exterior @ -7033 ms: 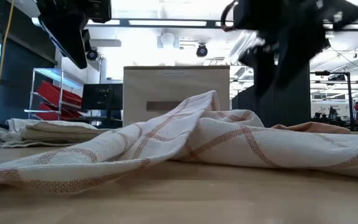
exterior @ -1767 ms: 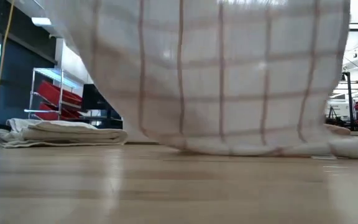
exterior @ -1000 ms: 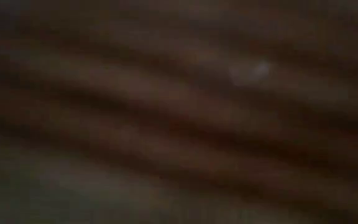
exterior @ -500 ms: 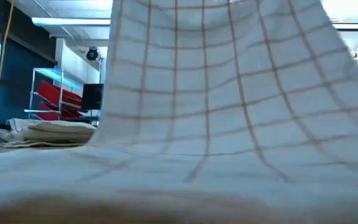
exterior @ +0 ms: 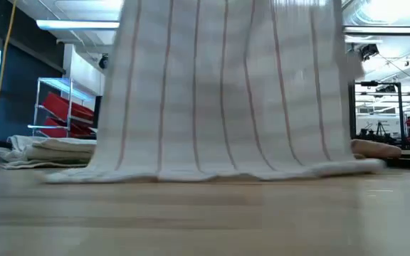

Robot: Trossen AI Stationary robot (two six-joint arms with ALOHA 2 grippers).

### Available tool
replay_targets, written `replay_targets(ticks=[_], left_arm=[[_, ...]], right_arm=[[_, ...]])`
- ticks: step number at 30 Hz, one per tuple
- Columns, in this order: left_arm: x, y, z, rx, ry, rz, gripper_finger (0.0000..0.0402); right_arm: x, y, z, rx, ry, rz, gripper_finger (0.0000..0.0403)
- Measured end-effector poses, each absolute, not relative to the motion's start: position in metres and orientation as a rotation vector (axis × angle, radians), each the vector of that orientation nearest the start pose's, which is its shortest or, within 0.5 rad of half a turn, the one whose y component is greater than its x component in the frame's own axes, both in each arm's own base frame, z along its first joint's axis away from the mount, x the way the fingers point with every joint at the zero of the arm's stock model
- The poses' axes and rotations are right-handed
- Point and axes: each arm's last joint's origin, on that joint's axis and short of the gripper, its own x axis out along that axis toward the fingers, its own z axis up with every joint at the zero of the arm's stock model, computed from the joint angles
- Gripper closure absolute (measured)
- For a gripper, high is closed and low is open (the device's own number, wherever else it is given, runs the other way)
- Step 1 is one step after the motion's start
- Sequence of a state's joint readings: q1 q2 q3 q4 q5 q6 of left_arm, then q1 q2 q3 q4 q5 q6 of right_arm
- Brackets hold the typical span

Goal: Fold towel
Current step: Fold the white squared towel

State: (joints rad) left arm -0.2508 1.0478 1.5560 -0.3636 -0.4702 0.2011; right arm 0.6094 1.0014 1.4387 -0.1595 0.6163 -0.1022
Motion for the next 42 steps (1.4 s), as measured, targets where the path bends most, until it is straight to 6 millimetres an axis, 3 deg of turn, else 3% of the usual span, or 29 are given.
replay_targets(ticks=[4, 10, 15, 24, 29, 33, 42], left_arm=[[0.139, -0.032, 0.544, 0.068, -0.324, -0.001, 0.0401], [0.116, -0.04, 0.564, -0.054, -0.504, -0.325, 0.0401], [0.122, -0.054, 0.564, -0.123, -0.507, -0.49, 0.0401], [0.145, -0.082, 0.566, -0.185, -0.575, -0.596, 0.0401], [0.145, -0.09, 0.574, -0.174, -0.628, -0.592, 0.0401], [0.145, -0.093, 0.576, -0.113, -0.601, -0.503, 0.0401], [0.151, -0.084, 0.56, 0.073, -0.346, -0.042, 0.0401]], right_arm=[[0.136, 0.083, 0.525, 0.095, -0.414, 0.242, 0.0402], [0.128, 0.094, 0.535, 0.059, -0.585, 0.642, 0.0402], [0.131, 0.109, 0.534, 0.059, -0.594, 0.746, 0.0402], [0.134, 0.15, 0.572, -0.017, -0.606, 0.838, 0.0402], [0.14, 0.175, 0.595, -0.111, -0.54, 0.753, 0.0402], [0.138, 0.187, 0.607, -0.243, -0.465, 0.551, 0.0402], [0.134, 0.168, 0.611, -0.193, -0.183, -0.109, 0.0402]])
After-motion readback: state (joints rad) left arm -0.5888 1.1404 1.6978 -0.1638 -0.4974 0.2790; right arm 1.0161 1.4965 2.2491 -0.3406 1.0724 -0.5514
